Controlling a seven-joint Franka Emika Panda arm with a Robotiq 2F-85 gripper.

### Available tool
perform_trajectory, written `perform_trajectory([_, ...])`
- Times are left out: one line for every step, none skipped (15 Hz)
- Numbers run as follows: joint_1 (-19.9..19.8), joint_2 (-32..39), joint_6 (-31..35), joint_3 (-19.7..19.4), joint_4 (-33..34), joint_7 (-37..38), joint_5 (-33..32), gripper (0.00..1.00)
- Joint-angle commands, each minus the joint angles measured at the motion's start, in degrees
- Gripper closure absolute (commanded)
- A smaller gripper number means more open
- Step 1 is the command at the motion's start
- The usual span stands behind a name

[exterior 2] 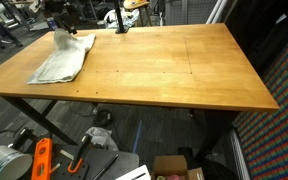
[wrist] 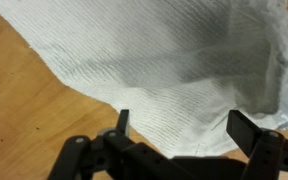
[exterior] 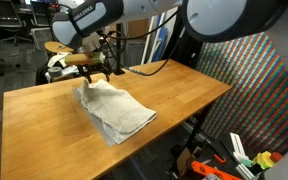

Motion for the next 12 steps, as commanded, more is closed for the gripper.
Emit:
perform_trajectory([-2.2,7.7,-8.7,1.7,13.5,-1.2,0.4,0.00])
perform_trajectory([-2.9,9.3,-9.0,2.1,15.9,-1.4,0.8,0.00])
perform_trajectory([-3.4,10.8,-9.3,2.4,18.2,-1.4,1.4,0.00])
perform_trajectory([-4.2,12.1,-9.3,2.8,20.3,-1.4,2.2,0.00])
perform_trajectory([-5.0,13.6,-9.3,3.1,22.6,-1.3,3.1,0.00])
perform_trajectory([-5.5,14.9,-9.8,3.3,24.7,-1.2,3.5,0.00])
perform_trajectory([-5.9,16.7,-10.5,3.1,27.4,-1.0,4.2,0.00])
perform_trajectory([-6.4,18.1,-11.1,3.2,29.6,-0.8,4.6,0.00])
perform_trajectory([-7.0,19.4,-11.6,3.2,31.4,-0.7,5.2,0.00])
perform_trajectory([-7.3,20.4,-11.9,3.2,32.4,-0.4,5.3,0.00])
perform_trajectory([-7.6,21.0,-11.5,3.1,32.8,-0.3,5.4,0.00])
perform_trajectory([-7.8,21.7,-11.9,3.0,33.5,-0.2,5.6,0.00])
